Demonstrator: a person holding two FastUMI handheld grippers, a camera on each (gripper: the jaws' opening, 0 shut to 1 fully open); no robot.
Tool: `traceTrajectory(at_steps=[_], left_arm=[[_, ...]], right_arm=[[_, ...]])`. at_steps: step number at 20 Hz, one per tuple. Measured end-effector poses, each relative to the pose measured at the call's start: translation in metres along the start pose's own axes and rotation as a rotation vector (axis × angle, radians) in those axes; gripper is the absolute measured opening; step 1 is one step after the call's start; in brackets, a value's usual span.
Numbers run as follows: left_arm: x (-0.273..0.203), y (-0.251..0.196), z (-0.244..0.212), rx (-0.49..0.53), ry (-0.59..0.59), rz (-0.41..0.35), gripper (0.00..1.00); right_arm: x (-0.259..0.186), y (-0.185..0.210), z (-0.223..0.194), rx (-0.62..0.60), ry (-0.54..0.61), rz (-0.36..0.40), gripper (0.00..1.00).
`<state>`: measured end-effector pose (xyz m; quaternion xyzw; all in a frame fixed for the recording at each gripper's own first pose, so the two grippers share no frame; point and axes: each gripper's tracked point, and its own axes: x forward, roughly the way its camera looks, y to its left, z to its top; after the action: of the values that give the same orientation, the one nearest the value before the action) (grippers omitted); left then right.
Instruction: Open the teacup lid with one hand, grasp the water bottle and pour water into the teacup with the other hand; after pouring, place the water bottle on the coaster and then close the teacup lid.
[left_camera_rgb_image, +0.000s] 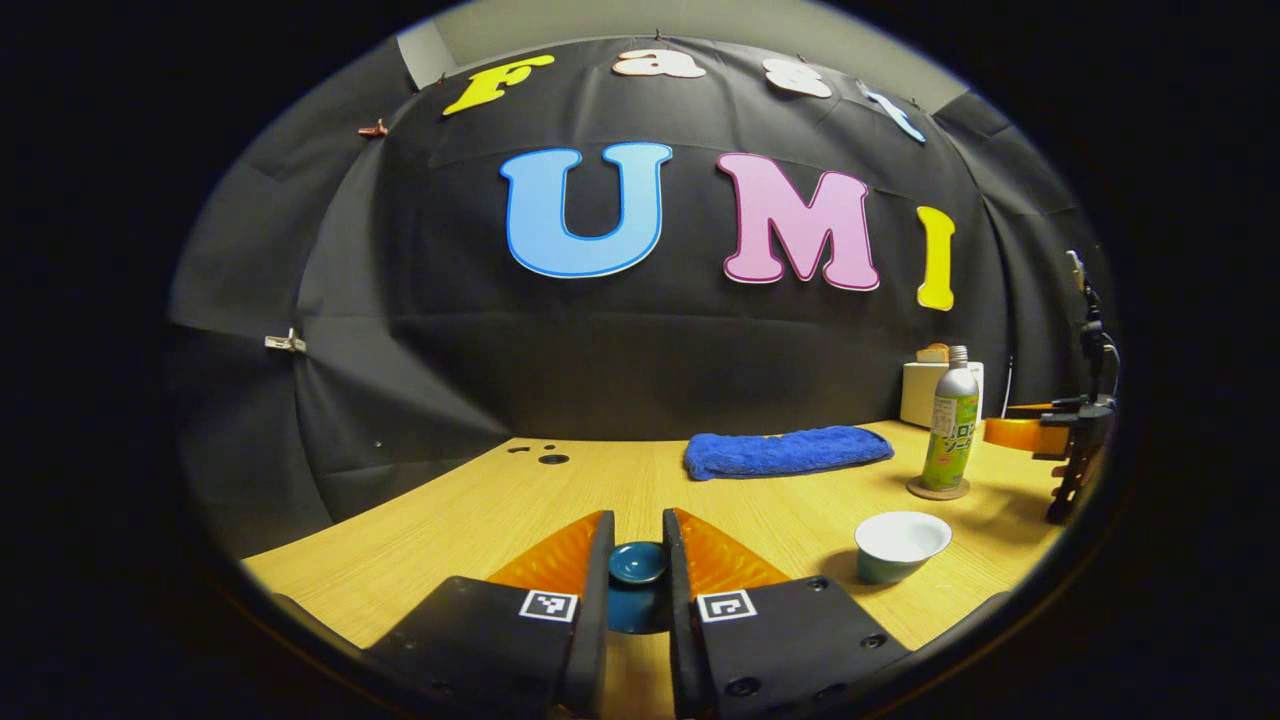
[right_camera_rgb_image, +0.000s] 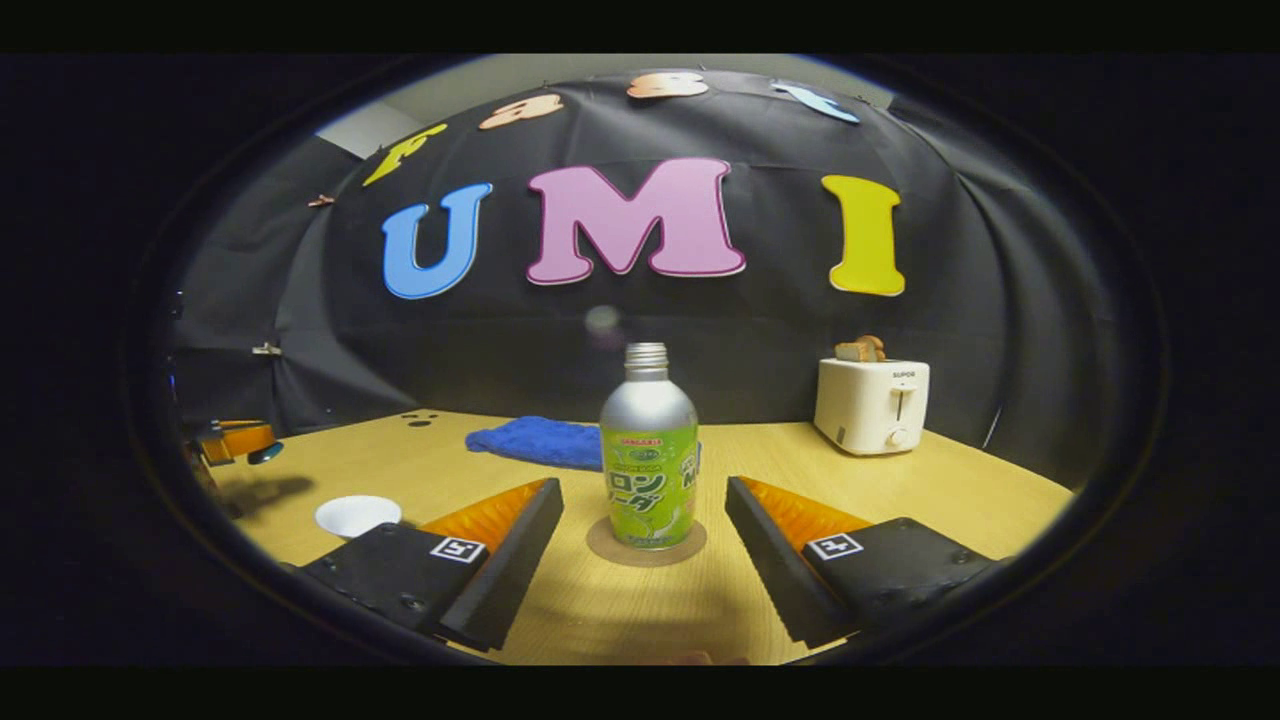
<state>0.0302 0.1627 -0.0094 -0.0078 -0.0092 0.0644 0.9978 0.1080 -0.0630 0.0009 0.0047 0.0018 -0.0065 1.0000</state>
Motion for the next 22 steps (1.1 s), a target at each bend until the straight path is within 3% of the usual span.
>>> traceTrajectory(at_steps=[6,11,13,18,21,22], left_arm=[[-0.002,-0.001,0.0,0.0,0.0,0.001,0.3],[-0.002,-0.024,0.001,0.031,-0.003,-0.081,0.29],[-0.003,-0.03,0.0,0.075,0.003,-0.088,0.32],[-0.005,-0.083,0.022,0.088,-0.043,-0.187,0.3],[0.0,-0.12,0.033,0.091,-0.05,-0.256,0.31],[0.003,-0.13,0.035,0.08,-0.047,-0.268,0.29]], right_arm=[[-0.043,0.004,0.008,-0.049,-0.035,-0.01,1.0],[-0.064,0.002,0.004,-0.062,-0.024,-0.025,0.96],[-0.066,0.0,0.001,-0.048,-0.022,-0.023,1.0],[-0.072,-0.005,-0.006,0.007,-0.014,-0.02,0.96],[-0.073,-0.007,-0.006,0.015,-0.019,-0.015,1.0],[-0.073,-0.009,-0.004,0.008,-0.028,-0.016,0.96]])
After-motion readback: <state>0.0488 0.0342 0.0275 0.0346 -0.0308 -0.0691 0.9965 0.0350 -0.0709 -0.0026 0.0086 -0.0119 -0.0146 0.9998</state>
